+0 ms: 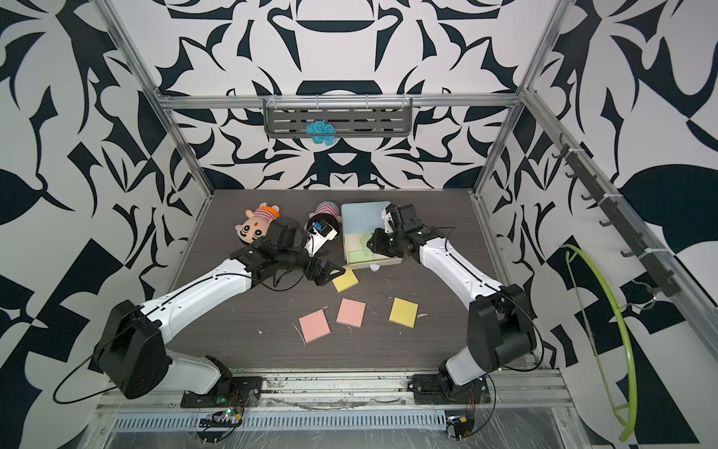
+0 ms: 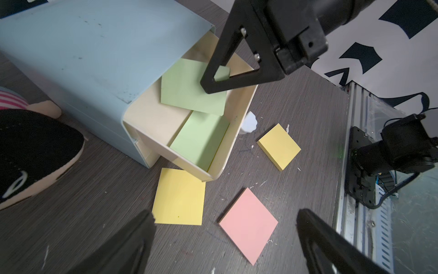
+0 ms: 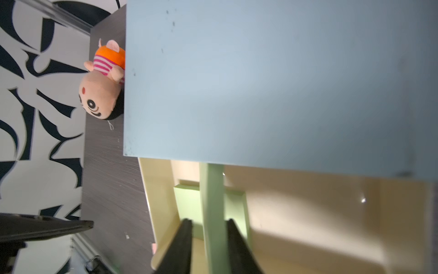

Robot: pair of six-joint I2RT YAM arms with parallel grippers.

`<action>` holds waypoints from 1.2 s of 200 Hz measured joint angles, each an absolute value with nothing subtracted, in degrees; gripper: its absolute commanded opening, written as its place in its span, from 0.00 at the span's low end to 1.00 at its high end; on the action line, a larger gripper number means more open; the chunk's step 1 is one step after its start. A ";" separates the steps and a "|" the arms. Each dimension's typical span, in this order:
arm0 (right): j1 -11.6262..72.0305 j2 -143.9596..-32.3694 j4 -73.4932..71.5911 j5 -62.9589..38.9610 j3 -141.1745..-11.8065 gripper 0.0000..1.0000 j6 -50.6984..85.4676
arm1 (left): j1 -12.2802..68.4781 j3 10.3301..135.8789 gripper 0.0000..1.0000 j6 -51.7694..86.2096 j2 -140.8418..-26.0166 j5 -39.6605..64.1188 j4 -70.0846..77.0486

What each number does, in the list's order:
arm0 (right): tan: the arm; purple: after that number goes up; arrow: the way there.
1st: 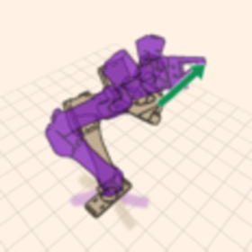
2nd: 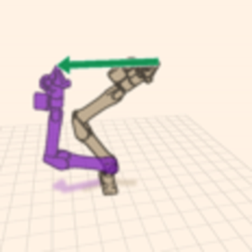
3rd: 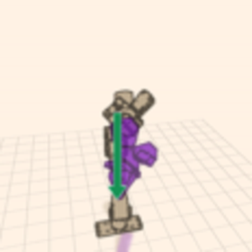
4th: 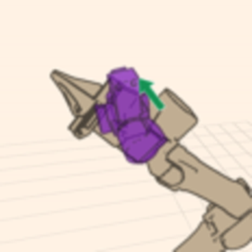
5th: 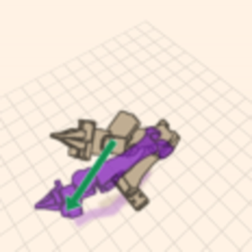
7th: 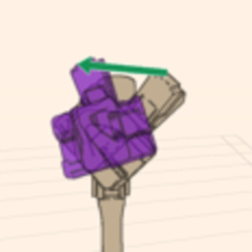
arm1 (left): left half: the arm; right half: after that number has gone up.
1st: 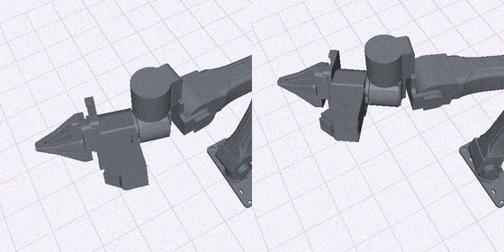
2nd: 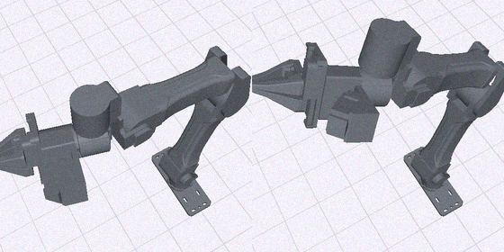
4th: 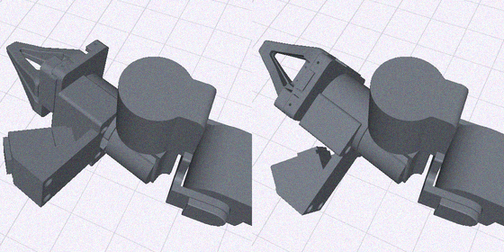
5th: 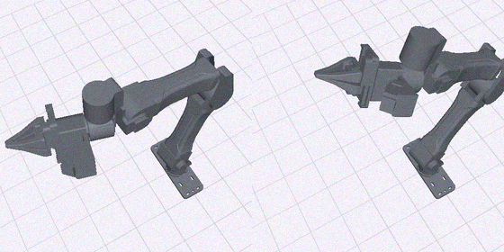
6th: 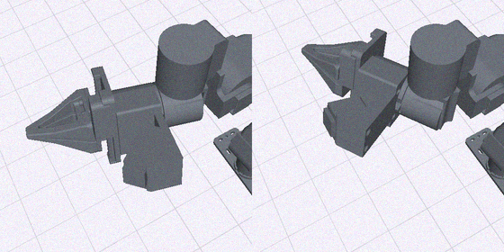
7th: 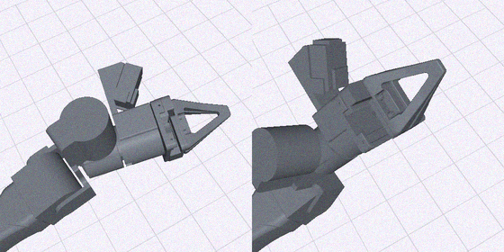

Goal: Please put the sticky notes in the drawer by color
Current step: Place the sticky notes in the drawer, then close the drawer in the storage box.

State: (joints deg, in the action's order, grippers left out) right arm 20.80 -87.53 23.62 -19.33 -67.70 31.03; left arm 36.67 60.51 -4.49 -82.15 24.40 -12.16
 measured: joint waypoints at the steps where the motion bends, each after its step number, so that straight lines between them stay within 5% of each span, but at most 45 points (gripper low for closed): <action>1: 20.78 -87.46 23.64 -19.16 -67.72 0.51 31.22 | 36.67 60.51 0.99 -4.49 -82.15 24.40 -12.14; 59: 20.69 -80.79 26.57 -13.56 -67.46 0.76 26.55 | 36.77 61.28 0.99 0.27 -83.85 20.91 -6.96; 144: 20.71 -59.86 20.12 -13.34 -46.22 0.86 26.65 | 36.27 77.95 0.99 29.19 -97.32 3.95 -2.11; 199: 21.10 -60.38 9.45 -17.34 -34.48 0.78 30.26 | 35.97 88.23 1.00 39.68 -106.83 2.20 -6.59; 240: 21.65 -65.67 0.30 -18.94 -33.41 0.68 31.09 | 35.97 96.42 0.91 42.30 -112.40 1.15 -14.92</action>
